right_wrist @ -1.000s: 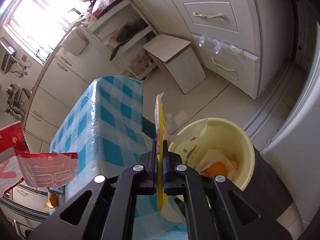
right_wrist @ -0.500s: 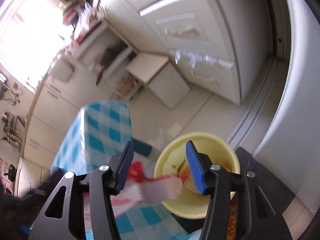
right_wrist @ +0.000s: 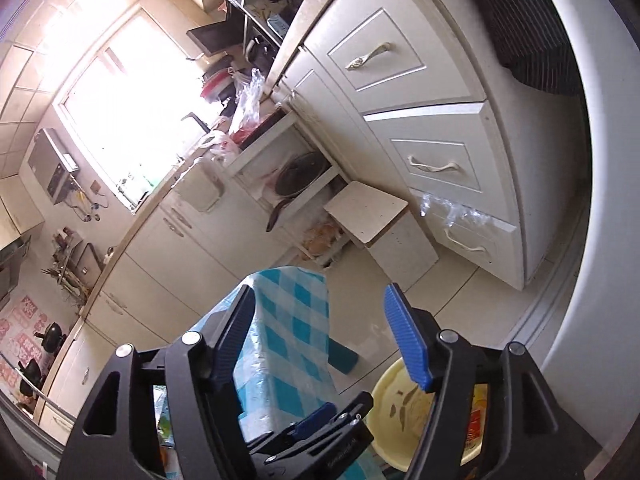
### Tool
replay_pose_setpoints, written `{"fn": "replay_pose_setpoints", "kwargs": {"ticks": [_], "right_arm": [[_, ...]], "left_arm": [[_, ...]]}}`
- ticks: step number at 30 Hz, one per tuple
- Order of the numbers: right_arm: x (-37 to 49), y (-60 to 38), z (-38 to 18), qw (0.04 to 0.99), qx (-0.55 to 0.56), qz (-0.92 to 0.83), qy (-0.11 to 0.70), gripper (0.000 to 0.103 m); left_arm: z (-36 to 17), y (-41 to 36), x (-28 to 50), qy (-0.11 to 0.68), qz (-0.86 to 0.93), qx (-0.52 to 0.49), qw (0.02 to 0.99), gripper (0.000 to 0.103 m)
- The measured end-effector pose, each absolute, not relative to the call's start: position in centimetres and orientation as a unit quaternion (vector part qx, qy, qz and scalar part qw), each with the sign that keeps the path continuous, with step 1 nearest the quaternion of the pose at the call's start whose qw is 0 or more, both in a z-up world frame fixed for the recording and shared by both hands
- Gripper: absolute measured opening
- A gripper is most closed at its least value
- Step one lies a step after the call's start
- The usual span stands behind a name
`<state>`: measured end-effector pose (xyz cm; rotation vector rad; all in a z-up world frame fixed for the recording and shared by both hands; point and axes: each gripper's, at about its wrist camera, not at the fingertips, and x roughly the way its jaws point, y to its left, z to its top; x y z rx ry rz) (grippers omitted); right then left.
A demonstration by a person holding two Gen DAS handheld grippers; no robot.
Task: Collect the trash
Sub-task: 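Open both tools over the yellow bucket, dropping bag and packet inside, then move both empty tools back to the peel halves and plastic bottle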
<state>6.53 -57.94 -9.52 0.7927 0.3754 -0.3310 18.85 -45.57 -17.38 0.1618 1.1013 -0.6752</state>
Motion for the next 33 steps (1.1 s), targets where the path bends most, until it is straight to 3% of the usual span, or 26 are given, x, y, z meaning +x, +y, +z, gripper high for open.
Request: {"fn": "replay_pose_setpoints", "kwargs": {"ticks": [4, 11, 27, 33], "right_arm": [[6.6, -57.0, -8.6, 0.898, 0.376, -0.154, 0.168, 0.067], [8.0, -54.7, -7.9, 0.905, 0.368, -0.125, 0.175, 0.071], [13.1, -47.8, -8.6, 0.913, 0.319, -0.047, 0.251, 0.074], [15.1, -44.3, -8.9, 0.915, 0.287, -0.01, 0.284, 0.074]], "left_arm": [[-14.1, -43.8, 17.3, 0.452, -0.291, 0.136, 0.832, 0.062], [-11.0, -39.0, 16.0, 0.4, -0.253, 0.186, 0.861, 0.067], [-9.6, -28.5, 16.7, 0.399, -0.189, 0.179, 0.879, 0.069], [-10.3, -20.2, 18.3, 0.423, -0.135, 0.135, 0.886, 0.072]]}}
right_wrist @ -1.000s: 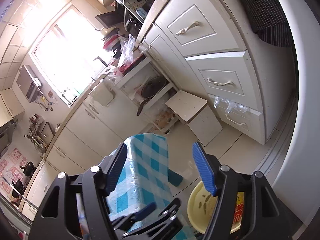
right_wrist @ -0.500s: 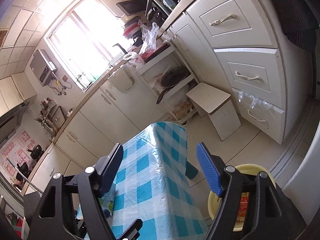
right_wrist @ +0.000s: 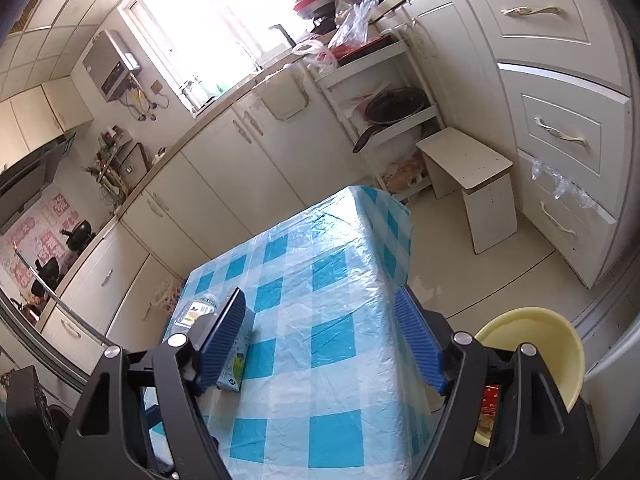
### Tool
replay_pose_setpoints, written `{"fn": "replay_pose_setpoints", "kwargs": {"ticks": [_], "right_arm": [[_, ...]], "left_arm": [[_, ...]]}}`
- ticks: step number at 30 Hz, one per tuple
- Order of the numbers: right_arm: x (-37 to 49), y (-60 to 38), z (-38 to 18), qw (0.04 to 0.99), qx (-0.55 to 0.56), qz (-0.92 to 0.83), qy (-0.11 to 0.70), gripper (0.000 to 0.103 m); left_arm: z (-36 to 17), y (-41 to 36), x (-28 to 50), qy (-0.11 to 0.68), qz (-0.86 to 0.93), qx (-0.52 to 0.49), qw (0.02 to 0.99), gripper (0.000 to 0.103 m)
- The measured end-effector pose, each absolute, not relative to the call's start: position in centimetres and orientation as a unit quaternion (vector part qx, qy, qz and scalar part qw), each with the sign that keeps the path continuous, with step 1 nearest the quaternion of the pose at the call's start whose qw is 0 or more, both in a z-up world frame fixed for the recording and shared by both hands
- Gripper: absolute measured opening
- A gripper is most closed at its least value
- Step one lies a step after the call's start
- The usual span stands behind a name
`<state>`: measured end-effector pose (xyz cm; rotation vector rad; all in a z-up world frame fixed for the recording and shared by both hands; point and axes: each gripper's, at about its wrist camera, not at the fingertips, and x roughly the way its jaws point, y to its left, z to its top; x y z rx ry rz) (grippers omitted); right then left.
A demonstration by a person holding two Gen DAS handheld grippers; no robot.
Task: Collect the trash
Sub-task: 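Move both empty tools back to the peel halves and plastic bottle, then grasp the clear plastic bottle with the right tool while the left tool grasps an orange peel half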
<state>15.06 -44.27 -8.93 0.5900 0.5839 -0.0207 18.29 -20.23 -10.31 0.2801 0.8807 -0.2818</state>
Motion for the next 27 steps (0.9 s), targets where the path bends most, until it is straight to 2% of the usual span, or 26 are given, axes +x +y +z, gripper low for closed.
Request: {"fn": "replay_pose_setpoints", "kwargs": {"ticks": [3, 9, 11, 15, 17, 27], "right_arm": [[16.1, -42.1, -9.0, 0.917, 0.267, 0.016, 0.296, 0.074], [19.1, -35.8, -8.1, 0.918, 0.212, 0.093, 0.322, 0.074], [20.4, -33.3, -7.7, 0.916, 0.186, 0.126, 0.331, 0.08], [24.1, -27.9, -7.0, 0.912, 0.11, 0.17, 0.358, 0.082], [26.1, -25.3, -7.1, 0.908, 0.056, 0.169, 0.379, 0.088], [35.2, -16.4, -11.3, 0.838, -0.153, 0.132, 0.507, 0.088]], "left_arm": [[-11.5, -15.2, 20.3, 0.449, -0.086, 0.101, 0.883, 0.072], [-13.3, -5.4, 25.1, 0.503, -0.008, -0.029, 0.864, 0.072], [-14.2, -3.7, 26.5, 0.52, -0.007, -0.053, 0.853, 0.072], [-16.3, -3.2, 28.7, 0.547, -0.019, -0.093, 0.832, 0.072], [-17.0, -3.2, 29.4, 0.554, -0.02, -0.098, 0.827, 0.072], [-18.1, -2.1, 30.5, 0.551, -0.034, -0.126, 0.824, 0.072]]}}
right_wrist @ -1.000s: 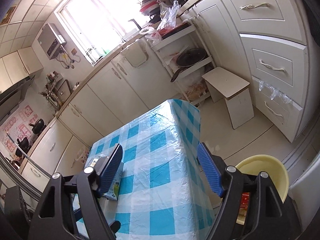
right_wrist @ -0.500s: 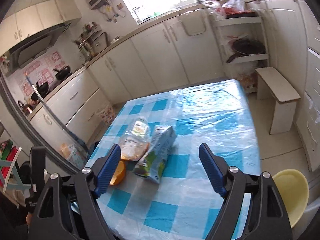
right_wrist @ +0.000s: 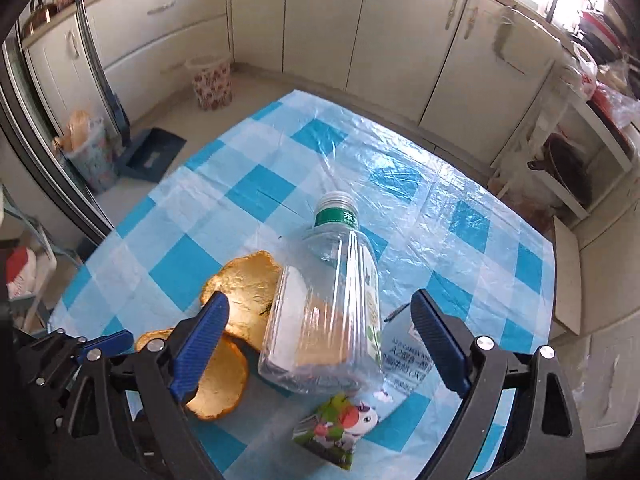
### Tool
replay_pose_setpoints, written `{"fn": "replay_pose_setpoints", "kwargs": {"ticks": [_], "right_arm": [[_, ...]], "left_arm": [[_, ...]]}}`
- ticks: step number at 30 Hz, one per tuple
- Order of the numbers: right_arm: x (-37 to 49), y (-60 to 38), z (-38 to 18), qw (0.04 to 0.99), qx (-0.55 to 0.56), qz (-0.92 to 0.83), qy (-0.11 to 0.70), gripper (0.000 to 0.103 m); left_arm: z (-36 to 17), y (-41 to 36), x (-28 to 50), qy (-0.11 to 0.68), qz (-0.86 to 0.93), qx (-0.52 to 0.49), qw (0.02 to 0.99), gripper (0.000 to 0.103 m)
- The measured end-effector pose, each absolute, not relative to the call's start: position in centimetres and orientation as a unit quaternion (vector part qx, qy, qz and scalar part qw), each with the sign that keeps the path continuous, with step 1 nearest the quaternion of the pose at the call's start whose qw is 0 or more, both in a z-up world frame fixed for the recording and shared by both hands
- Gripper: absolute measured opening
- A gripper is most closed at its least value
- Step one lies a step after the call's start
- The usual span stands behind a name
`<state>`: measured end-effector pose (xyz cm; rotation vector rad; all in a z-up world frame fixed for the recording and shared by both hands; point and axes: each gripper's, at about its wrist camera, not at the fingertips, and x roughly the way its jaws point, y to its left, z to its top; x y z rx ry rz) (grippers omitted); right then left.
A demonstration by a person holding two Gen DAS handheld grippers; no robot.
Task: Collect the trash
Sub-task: 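Grasp the clear plastic bottle with the right tool while the left tool grasps an orange peel half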
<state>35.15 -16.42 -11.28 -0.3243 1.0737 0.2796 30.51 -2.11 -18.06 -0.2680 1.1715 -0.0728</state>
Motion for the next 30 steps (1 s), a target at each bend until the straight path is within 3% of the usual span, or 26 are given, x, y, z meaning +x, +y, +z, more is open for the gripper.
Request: {"fn": "replay_pose_setpoints", "kwargs": {"ticks": [4, 8, 17, 20, 23, 25, 27, 30], "right_arm": [[36.7, -14.5, -13.5, 0.805, -0.223, 0.113, 0.537, 0.086], [36.9, -14.6, -14.1, 0.798, -0.249, 0.099, 0.54, 0.061], [35.2, -21.0, -10.2, 0.855, -0.04, 0.146, 0.497, 0.055], [32.4, -23.9, -8.0, 0.872, 0.037, 0.166, 0.46, 0.055], [29.2, -27.1, -6.7, 0.883, 0.089, 0.167, 0.429, 0.055], [27.0, -29.1, -6.8, 0.889, 0.111, 0.154, 0.418, 0.055], [24.7, -30.7, -7.7, 0.892, 0.11, 0.129, 0.418, 0.055], [23.2, -32.4, -10.7, 0.884, 0.111, 0.101, 0.442, 0.055]], "left_arm": [[-18.1, -0.9, 30.6, 0.548, -0.038, -0.142, 0.823, 0.072], [-17.8, -0.3, 30.5, 0.544, -0.045, -0.153, 0.824, 0.072], [-18.4, -0.4, 30.6, 0.547, -0.058, -0.166, 0.819, 0.071], [-18.6, -0.7, 30.6, 0.547, -0.065, -0.167, 0.818, 0.062], [-18.8, -1.1, 30.6, 0.546, -0.064, -0.161, 0.82, 0.046], [-19.0, -1.4, 30.6, 0.548, -0.068, -0.157, 0.819, 0.027], [-19.2, -1.7, 30.6, 0.55, -0.066, -0.15, 0.819, 0.016], [-18.8, -1.7, 30.3, 0.543, -0.068, -0.149, 0.824, 0.008]]}}
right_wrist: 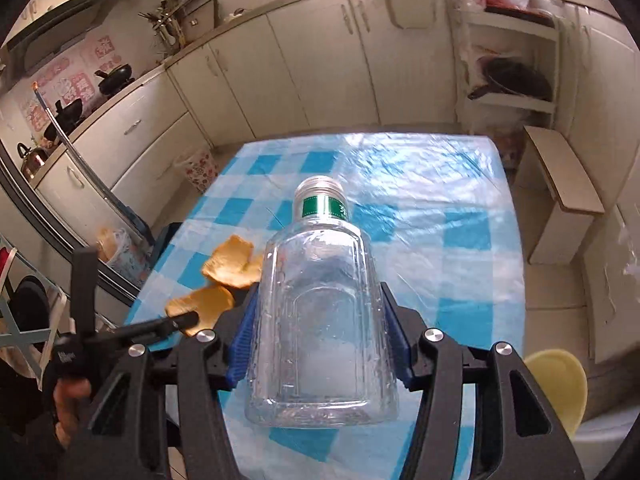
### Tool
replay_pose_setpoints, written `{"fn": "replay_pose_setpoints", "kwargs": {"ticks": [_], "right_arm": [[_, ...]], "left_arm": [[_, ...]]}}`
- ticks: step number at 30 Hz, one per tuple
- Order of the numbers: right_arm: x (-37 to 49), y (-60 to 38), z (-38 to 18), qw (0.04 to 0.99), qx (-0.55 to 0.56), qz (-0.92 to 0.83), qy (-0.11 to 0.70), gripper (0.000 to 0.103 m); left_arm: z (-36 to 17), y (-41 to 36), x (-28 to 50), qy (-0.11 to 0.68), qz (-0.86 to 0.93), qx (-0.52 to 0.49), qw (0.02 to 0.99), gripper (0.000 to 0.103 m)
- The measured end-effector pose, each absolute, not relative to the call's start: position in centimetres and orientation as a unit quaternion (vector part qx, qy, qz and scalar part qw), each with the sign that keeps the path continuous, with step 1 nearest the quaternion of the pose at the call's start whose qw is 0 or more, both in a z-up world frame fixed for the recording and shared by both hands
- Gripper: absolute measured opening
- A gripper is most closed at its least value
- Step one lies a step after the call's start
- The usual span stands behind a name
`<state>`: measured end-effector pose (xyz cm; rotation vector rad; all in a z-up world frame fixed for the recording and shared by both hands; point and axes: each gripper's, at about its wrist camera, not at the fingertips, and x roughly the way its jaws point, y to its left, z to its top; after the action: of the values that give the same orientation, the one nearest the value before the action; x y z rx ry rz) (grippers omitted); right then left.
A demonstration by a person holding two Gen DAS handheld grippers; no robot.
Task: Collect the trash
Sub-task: 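Grasp the clear plastic bottle with the right tool while the left tool grasps an orange peel half, then carry the bottle and orange peel with both tools to the yellow bucket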
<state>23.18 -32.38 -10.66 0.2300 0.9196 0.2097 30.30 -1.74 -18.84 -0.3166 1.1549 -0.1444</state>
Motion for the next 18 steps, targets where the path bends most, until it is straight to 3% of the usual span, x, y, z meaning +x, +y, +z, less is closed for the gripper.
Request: {"fn": "replay_pose_setpoints", "kwargs": {"ticks": [13, 18], "right_arm": [[21.9, -31.5, -15.3, 0.87, 0.015, 0.066, 0.488, 0.055], [20.5, -33.6, -14.9, 0.875, 0.072, 0.078, 0.473, 0.054]], "left_arm": [[-14.4, -1.8, 27.2, 0.492, -0.074, -0.103, 0.861, 0.005], [-11.9, -2.9, 25.2, 0.466, -0.079, -0.072, 0.878, 0.005]]}}
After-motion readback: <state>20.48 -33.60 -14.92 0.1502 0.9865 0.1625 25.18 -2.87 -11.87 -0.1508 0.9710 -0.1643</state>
